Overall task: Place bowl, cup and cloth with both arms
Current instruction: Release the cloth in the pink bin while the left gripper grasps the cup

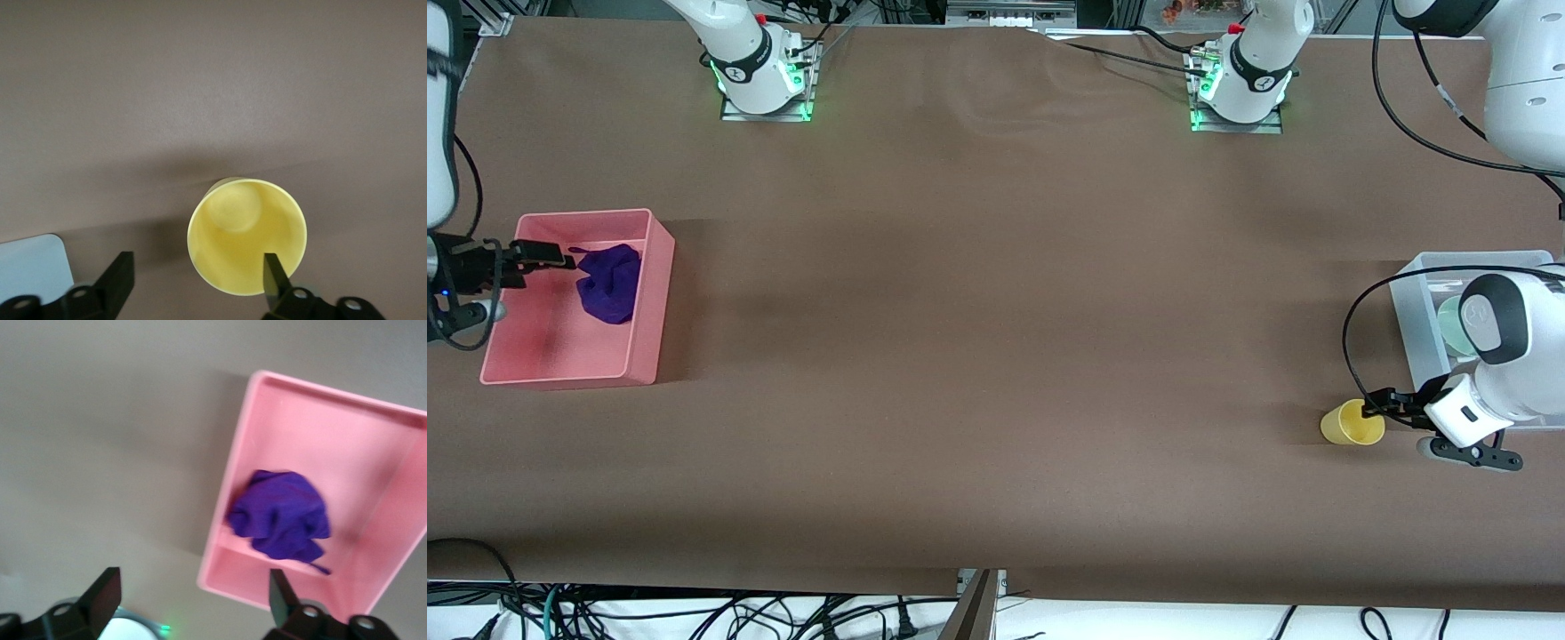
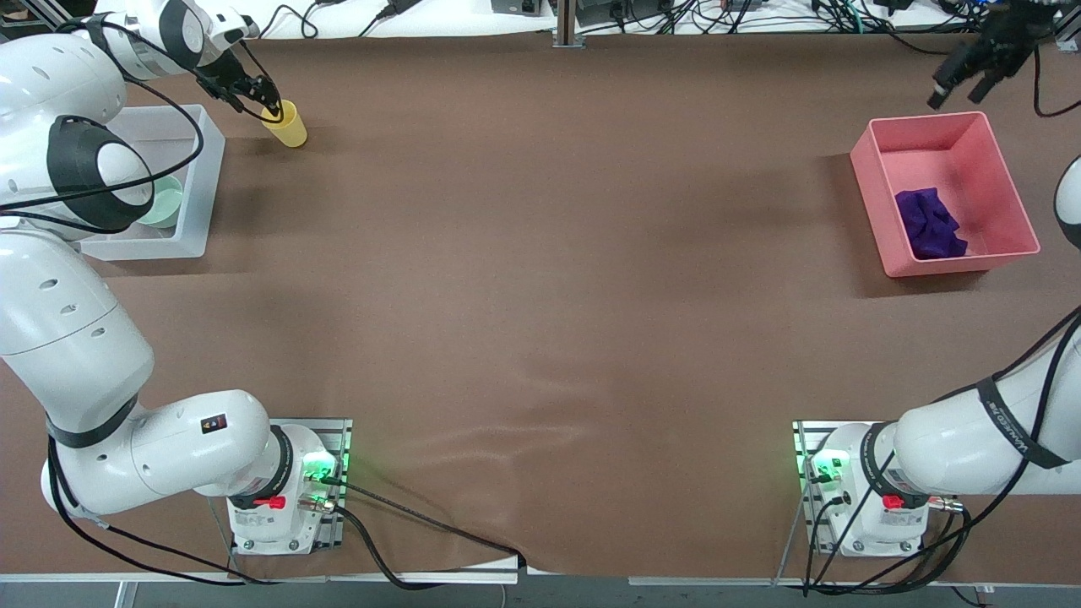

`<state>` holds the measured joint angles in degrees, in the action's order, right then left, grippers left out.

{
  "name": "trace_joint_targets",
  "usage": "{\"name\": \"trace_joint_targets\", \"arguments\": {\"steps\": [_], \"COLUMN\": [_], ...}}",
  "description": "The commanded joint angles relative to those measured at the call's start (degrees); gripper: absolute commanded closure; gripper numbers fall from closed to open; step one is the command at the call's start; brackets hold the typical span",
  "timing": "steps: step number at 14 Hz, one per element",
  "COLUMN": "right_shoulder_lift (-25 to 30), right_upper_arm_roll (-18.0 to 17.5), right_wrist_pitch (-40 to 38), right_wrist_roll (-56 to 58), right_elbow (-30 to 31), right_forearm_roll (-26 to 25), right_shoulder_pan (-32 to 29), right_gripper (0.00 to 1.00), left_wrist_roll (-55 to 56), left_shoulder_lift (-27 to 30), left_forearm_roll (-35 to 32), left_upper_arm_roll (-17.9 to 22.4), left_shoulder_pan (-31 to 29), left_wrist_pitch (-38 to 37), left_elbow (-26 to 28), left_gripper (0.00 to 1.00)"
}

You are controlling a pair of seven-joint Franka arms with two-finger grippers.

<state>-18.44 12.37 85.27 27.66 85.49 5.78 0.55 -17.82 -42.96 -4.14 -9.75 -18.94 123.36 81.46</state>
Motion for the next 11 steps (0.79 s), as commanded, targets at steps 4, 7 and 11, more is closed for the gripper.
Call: {"name": "trace_joint_targets", "arguments": {"steps": [4, 7, 11], "right_shoulder_lift": [5.33, 9.29, 11.14], "right_upper_arm_roll": [-11.22, -11.05, -11.49], "right_wrist_pitch": [-4.51, -0.13, 0.77], "right_wrist_roll": [-21.85, -22.03, -21.59], "right_elbow": [-4.63, -4.63, -3.14], "right_forearm_roll": [-1.28, -4.00, -10.70], "right_shoulder_pan": [-0.03, -0.11, -0.03], "right_gripper": [0.00, 0.00, 0.00], "left_wrist_roll": [0.85, 0.94, 0.68], "left_shoulder_lift": [-3.89, -3.01, 4.53], "left_forearm_roll": [1.41, 2.73, 2.64], "left_upper_arm_roll": [0.52, 0.52, 0.43], "left_shoulder_pan": [-0.04, 0.22, 0.31], "left_wrist_pitch": [4.43, 3.29, -12.22], "left_elbow": [-0.16, -0.51, -2.09], "left_gripper": [1.00, 1.00, 1.00]}}
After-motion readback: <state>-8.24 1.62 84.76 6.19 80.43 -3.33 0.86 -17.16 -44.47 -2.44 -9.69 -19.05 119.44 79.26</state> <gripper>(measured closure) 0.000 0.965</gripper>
